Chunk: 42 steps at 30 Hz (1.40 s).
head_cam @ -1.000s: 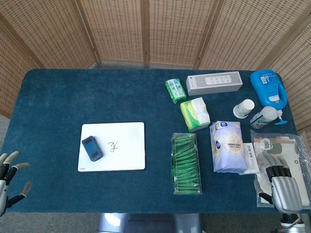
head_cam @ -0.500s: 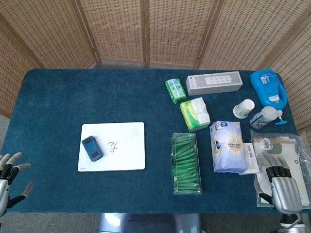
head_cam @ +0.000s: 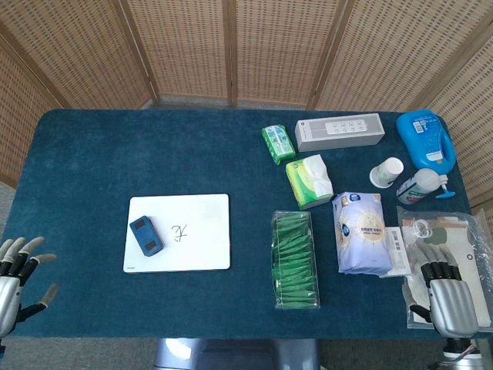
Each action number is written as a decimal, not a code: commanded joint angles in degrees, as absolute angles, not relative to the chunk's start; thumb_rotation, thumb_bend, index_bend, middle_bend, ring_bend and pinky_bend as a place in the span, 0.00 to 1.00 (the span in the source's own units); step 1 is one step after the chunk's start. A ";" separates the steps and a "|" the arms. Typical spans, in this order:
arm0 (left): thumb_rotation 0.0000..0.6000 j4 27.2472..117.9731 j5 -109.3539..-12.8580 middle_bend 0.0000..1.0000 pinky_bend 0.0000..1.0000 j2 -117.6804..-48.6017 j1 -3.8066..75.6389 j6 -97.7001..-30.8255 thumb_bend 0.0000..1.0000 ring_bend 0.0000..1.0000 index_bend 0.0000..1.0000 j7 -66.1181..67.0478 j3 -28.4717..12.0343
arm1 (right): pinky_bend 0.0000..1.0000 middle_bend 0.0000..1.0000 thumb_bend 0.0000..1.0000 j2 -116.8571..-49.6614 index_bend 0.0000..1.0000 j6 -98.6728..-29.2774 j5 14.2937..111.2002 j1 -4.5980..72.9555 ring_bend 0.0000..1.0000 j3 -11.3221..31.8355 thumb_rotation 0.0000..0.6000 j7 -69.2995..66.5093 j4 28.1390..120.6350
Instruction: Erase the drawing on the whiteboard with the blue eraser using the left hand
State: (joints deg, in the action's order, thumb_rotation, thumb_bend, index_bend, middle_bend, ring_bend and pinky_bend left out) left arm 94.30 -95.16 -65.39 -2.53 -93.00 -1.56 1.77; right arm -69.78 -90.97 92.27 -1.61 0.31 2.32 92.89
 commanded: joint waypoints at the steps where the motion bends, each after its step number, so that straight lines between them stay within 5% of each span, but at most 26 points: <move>1: 1.00 93.43 -95.01 0.17 0.00 -64.00 -0.10 -89.81 0.39 0.06 0.32 -1.93 1.17 | 0.06 0.11 0.39 -69.70 0.11 -90.86 92.05 -1.65 0.00 0.32 1.00 2.80 93.12; 29: 1.00 83.58 -86.92 0.02 0.00 -70.41 21.32 -58.71 0.34 0.00 0.20 7.20 -3.41 | 0.06 0.11 0.39 -67.47 0.11 -94.96 90.69 -5.22 0.00 0.24 1.00 5.34 95.36; 42: 1.00 78.98 -83.59 0.04 0.00 -77.17 27.75 -53.15 0.34 0.00 0.22 10.61 -4.52 | 0.06 0.11 0.39 -66.82 0.11 -95.11 88.95 -6.07 0.00 0.90 1.00 4.32 94.62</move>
